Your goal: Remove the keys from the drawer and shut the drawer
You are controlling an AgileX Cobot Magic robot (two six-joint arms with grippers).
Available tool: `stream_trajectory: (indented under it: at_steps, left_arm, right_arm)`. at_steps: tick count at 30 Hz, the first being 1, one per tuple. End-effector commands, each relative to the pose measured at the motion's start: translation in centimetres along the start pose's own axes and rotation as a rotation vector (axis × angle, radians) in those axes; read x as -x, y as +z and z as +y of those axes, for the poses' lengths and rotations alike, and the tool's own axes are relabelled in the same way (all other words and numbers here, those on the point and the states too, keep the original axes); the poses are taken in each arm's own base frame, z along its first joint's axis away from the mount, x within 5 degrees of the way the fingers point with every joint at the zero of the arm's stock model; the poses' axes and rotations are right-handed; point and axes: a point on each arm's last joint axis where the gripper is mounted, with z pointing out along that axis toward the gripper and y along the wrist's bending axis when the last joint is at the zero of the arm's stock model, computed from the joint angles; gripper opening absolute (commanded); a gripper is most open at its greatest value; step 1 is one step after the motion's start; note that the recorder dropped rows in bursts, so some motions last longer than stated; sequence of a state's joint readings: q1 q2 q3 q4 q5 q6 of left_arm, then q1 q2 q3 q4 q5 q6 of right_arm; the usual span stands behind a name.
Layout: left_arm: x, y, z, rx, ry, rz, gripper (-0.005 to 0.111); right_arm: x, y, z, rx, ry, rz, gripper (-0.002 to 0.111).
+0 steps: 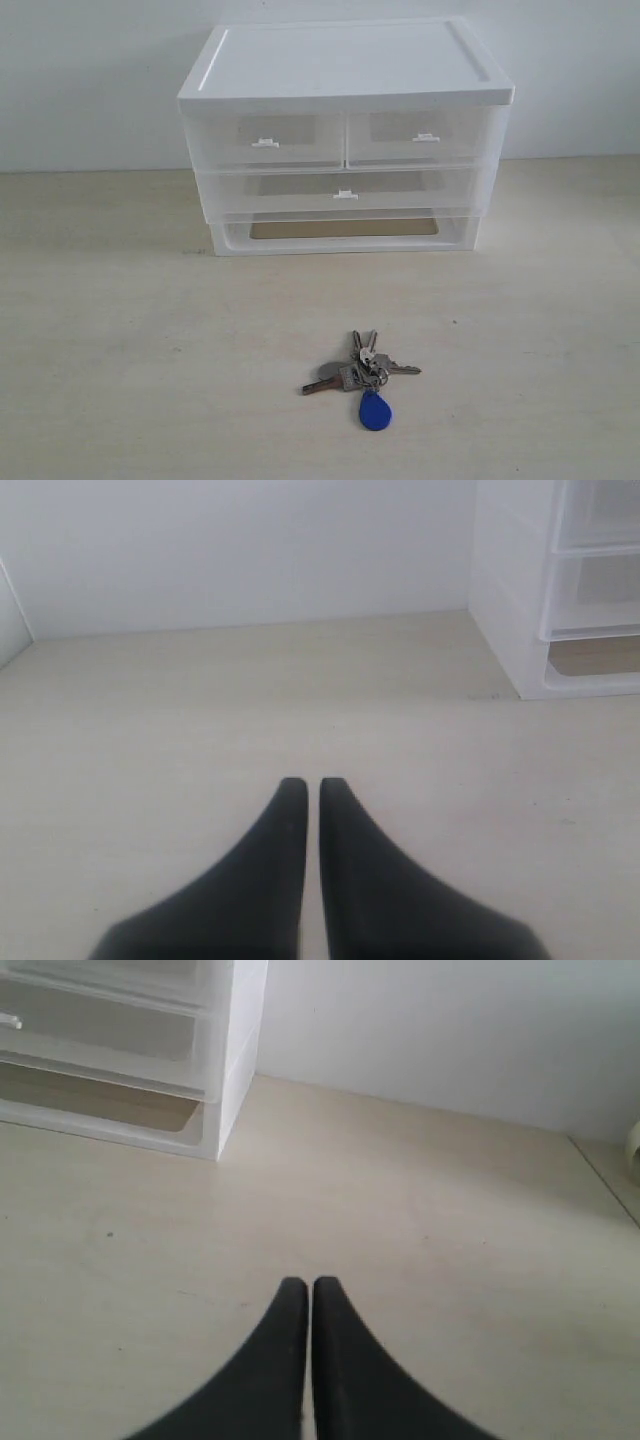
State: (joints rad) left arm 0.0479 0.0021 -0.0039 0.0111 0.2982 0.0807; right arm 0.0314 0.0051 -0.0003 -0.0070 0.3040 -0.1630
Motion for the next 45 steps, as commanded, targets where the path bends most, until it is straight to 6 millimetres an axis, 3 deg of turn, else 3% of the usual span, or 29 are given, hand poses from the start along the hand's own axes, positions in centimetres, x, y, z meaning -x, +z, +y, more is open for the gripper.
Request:
stream_trajectory:
  at_steps: [1, 45]
  left_arm:
    - [-0.10, 0.02, 0.01, 0.003, -0.006, 0.000, 0.004]
    - [-0.10, 0.02, 0.01, 0.003, -0.006, 0.000, 0.004]
  right_arm:
    - [-0.09, -0.04, 0.00, -0.002, 0.081, 0.006, 0.000]
    - [-0.20, -0.04, 0.02, -0.001, 0.096, 0.018, 0.000]
